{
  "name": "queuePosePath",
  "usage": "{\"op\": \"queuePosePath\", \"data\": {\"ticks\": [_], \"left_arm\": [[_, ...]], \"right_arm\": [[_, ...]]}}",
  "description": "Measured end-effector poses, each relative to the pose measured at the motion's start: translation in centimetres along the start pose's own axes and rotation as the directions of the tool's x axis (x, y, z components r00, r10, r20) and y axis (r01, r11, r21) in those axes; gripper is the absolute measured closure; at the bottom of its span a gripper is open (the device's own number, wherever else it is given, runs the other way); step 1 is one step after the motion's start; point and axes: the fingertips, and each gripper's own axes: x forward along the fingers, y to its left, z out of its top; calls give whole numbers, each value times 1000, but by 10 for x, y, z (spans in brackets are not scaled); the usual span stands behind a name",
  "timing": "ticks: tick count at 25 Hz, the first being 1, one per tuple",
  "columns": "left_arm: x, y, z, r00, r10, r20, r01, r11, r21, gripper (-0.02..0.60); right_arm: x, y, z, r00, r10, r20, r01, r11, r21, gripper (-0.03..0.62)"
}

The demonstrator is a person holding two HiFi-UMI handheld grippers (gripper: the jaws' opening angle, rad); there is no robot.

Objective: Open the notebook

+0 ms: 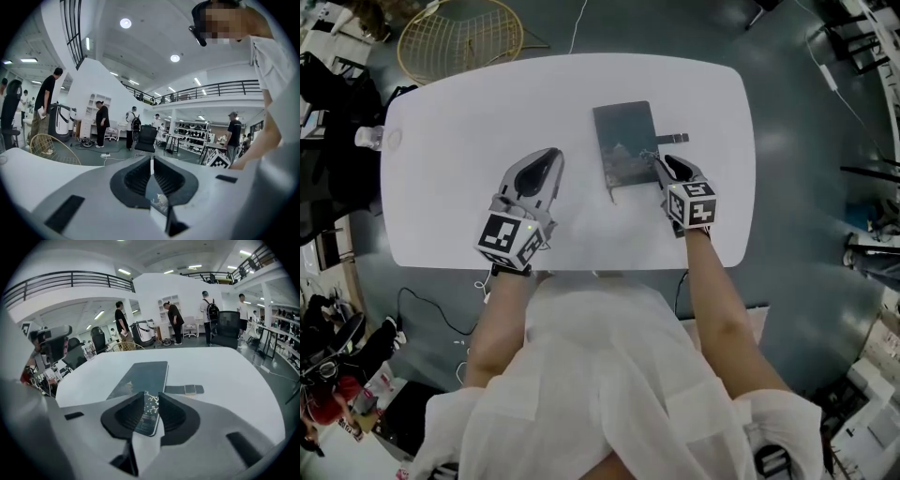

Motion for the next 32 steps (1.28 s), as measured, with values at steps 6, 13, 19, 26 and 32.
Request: {"op": "queuePosePath", "data": {"ticks": [6,13,19,26,32], "left_arm": [[-1,-4,-6,1000,-14,-13,14,1000,8,563],[-9,-13,-9,1000,-3,-30,3,1000,-3,563],[-14,-8,-11,1000,7,-16,-7,1000,-5,563],[-23,-2,-13,1000,10,2,-10,1000,-2,563],[-29,0,-9,1000,21,-6,-21,1000,-8,563]], "right_arm": [[12,-5,-17,998,22,-67,-17,996,85,497],[18,-8,-29,990,78,-115,-55,981,186,496],[22,-9,-32,986,96,-139,-64,974,219,505],[23,-5,-28,985,90,-146,-59,978,200,516],[15,-2,-21,988,58,-140,-36,988,152,516]]}}
